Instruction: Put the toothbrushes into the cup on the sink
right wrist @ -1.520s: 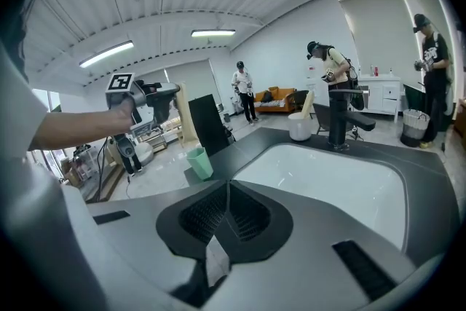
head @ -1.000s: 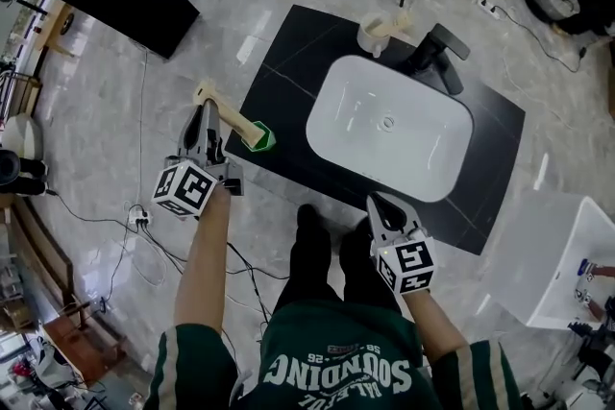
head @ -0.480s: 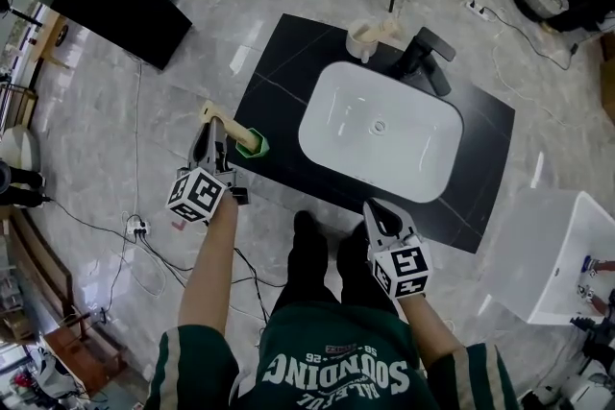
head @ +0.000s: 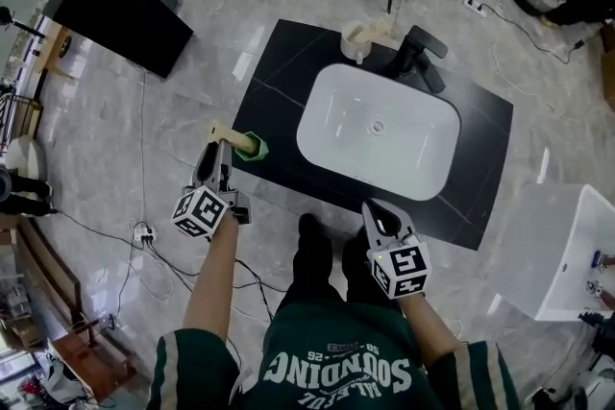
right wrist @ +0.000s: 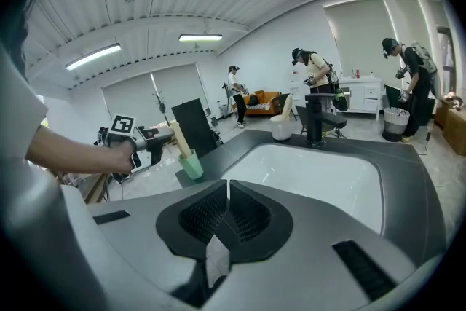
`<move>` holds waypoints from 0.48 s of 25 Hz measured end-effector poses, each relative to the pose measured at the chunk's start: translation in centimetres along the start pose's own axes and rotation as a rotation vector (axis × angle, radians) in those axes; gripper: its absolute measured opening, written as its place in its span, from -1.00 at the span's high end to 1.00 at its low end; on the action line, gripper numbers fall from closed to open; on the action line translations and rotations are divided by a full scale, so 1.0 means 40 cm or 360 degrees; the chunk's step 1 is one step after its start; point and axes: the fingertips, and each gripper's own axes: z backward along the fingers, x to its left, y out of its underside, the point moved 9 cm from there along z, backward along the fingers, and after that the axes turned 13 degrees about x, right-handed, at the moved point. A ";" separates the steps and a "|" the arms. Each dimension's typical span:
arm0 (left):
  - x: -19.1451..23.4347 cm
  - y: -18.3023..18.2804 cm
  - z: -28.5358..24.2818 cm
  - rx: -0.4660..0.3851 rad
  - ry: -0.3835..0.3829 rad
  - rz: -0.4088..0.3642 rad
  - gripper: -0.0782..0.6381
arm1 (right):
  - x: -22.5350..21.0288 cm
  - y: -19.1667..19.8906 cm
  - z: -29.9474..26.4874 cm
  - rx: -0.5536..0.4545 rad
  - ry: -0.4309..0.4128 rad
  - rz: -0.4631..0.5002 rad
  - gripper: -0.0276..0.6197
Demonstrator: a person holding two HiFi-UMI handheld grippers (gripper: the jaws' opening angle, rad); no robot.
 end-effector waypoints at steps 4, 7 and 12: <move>0.000 0.051 0.036 0.0053 -0.0025 -0.0001 0.34 | -0.014 0.002 0.007 -0.0008 0.0007 0.0000 0.78; -0.022 0.087 0.052 0.0119 -0.0015 -0.0055 0.34 | -0.025 0.002 0.010 -0.0010 0.0014 -0.0002 0.78; -0.096 0.115 0.055 0.0170 0.0040 -0.0170 0.35 | -0.044 0.002 0.026 -0.0042 0.0026 0.0004 0.78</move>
